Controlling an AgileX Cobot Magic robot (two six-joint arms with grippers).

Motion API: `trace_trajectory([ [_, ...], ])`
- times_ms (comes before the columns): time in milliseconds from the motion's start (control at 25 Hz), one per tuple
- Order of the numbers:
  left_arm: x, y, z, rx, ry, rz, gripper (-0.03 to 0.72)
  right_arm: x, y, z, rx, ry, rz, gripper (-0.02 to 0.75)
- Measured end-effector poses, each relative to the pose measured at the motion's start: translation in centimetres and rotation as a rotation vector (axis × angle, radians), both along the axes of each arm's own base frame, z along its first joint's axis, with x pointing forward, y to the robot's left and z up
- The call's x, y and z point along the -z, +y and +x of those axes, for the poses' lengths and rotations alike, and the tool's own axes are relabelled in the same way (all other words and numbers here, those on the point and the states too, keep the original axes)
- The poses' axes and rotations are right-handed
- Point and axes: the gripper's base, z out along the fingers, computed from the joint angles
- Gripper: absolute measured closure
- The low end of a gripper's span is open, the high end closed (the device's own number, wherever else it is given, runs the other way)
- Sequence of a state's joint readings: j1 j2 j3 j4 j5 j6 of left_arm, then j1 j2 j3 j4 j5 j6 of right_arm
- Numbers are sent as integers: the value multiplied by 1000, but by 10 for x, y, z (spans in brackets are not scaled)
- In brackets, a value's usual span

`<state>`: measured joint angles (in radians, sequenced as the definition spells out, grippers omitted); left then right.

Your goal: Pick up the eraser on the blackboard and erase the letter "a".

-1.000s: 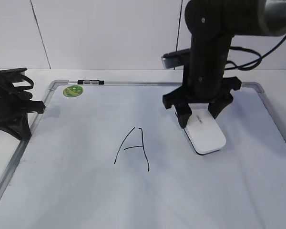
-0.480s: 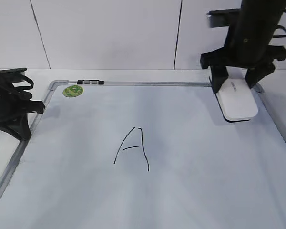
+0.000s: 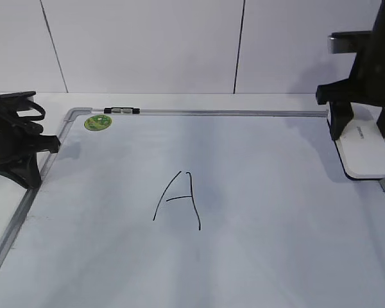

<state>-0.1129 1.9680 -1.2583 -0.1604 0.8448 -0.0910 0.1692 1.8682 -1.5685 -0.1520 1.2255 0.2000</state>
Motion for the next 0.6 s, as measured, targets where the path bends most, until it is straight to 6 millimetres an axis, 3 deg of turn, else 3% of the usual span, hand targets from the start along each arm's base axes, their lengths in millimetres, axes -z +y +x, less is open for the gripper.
trace_trajectory([
  [440,0,0,0,0,0,0,649,16,-9,-12,-13,68,-33,195],
  [600,0,0,0,0,0,0,649,19,-23,-13,23,84,-34,195],
])
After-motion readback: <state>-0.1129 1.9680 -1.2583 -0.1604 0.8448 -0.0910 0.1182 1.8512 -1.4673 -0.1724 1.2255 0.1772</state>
